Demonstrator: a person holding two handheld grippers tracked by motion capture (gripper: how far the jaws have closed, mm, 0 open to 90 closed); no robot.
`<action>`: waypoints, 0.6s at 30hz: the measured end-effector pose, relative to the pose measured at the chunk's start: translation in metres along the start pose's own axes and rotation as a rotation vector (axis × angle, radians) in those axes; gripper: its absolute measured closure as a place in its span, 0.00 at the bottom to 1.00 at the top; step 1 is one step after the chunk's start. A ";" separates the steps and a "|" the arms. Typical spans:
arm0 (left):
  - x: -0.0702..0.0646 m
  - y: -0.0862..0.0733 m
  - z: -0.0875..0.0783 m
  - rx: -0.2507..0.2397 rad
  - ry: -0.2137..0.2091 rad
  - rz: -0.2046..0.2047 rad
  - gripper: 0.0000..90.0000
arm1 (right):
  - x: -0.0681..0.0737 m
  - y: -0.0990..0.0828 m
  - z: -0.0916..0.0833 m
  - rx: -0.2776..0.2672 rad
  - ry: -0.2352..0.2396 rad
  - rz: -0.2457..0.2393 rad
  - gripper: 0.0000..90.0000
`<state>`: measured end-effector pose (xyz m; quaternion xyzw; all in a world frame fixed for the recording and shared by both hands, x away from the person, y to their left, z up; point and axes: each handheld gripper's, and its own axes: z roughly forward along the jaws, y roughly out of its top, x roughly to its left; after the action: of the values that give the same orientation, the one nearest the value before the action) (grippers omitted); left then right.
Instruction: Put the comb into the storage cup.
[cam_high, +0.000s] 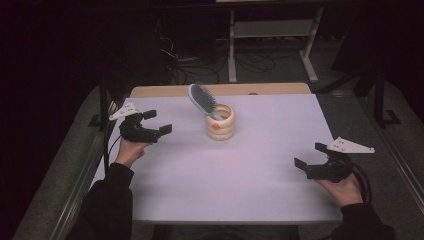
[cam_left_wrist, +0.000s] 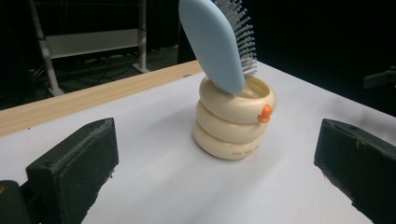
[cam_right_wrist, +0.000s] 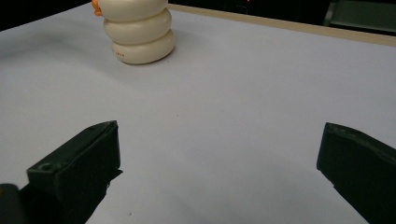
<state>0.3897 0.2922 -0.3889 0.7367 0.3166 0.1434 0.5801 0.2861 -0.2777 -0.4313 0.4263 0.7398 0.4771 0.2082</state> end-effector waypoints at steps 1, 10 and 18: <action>-0.001 -0.002 -0.001 -0.002 -0.001 -0.003 0.00 | 0.000 0.000 0.000 0.001 0.001 0.000 0.00; -0.003 -0.013 -0.014 -0.027 0.005 0.003 0.00 | 0.000 -0.001 0.000 0.004 -0.001 0.001 0.00; -0.005 -0.017 -0.027 -0.055 0.012 0.008 0.00 | 0.001 -0.001 0.000 0.005 0.001 0.000 0.00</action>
<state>0.3652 0.3119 -0.3967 0.7208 0.3128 0.1588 0.5978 0.2857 -0.2770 -0.4322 0.4266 0.7412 0.4753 0.2068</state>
